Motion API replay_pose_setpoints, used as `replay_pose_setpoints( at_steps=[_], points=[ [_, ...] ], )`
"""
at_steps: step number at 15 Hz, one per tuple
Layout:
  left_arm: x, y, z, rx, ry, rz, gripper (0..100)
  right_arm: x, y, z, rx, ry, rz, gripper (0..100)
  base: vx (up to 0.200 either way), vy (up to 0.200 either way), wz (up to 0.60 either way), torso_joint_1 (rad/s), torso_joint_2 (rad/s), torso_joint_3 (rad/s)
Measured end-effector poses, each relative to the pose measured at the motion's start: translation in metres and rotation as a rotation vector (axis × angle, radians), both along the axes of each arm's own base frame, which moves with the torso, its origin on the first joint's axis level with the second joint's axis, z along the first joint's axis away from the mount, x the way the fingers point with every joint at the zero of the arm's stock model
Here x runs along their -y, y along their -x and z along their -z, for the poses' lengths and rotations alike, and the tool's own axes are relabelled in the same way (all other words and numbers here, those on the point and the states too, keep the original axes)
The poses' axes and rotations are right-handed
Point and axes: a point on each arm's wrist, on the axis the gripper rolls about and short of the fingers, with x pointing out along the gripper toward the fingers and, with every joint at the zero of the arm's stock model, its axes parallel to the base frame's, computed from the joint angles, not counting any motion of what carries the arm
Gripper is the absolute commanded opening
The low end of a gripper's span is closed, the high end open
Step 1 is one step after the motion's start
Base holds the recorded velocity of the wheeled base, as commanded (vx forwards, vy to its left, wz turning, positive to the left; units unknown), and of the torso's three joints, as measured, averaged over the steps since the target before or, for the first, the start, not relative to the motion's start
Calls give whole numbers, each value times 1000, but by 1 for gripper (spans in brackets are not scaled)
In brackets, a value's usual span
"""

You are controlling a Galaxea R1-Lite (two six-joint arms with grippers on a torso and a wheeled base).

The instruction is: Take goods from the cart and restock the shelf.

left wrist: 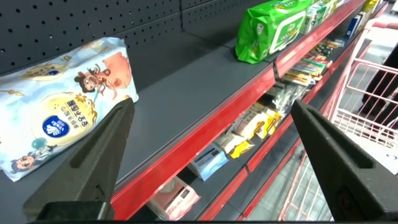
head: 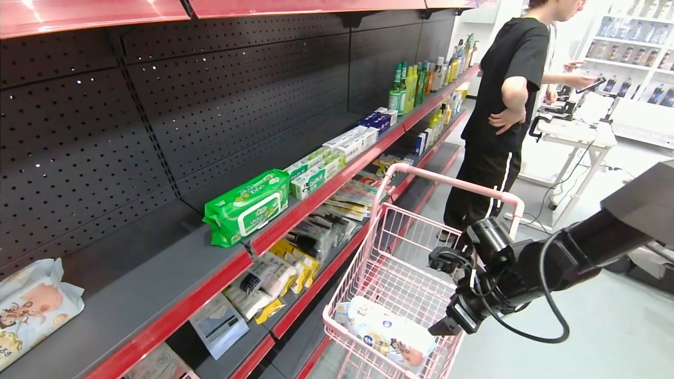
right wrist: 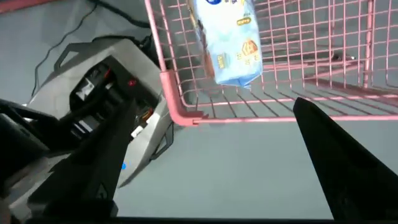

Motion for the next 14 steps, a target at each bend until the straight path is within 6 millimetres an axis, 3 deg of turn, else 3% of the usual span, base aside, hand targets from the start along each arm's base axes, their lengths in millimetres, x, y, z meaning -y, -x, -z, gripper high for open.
replay_pose_setpoints(
  at_steps=[5,14],
  points=[
    [0,0,0,0,0,0,100,-10,-23,34,-18,19,-69,100,0,0,0,-90,211,119],
    [0,0,0,0,0,-2,100,-23,-49,68,-16,25,-128,100,0,0,0,-135,303,165]
  ],
)
